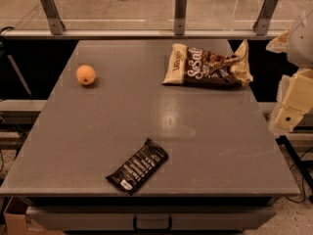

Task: Move brown chip bag near rxbar chocolate

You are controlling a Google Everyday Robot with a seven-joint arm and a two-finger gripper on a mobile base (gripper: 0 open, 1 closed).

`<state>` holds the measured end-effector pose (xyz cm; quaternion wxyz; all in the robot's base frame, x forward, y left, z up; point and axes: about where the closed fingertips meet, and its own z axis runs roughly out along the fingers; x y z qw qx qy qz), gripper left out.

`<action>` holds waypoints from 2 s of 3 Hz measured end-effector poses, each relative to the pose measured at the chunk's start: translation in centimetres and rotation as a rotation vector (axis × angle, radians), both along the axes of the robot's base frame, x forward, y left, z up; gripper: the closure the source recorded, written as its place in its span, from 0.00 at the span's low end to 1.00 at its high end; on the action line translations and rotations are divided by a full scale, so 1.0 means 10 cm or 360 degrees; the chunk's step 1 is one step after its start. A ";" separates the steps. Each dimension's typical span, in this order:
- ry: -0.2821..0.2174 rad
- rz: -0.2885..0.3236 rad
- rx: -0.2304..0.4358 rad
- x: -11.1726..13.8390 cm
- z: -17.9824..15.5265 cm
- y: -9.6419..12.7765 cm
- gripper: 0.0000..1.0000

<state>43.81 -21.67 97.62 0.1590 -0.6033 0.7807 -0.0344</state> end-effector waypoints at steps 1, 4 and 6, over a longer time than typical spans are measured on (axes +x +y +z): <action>-0.0001 0.0000 0.0000 0.00 0.00 0.00 0.00; -0.0194 0.0196 0.0150 1.86 -0.73 -0.07 0.00; -0.0107 0.0216 0.0299 2.68 -1.38 0.09 0.15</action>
Offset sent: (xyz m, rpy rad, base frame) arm 0.1048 -0.0195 -0.0378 0.0034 -0.0509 0.0677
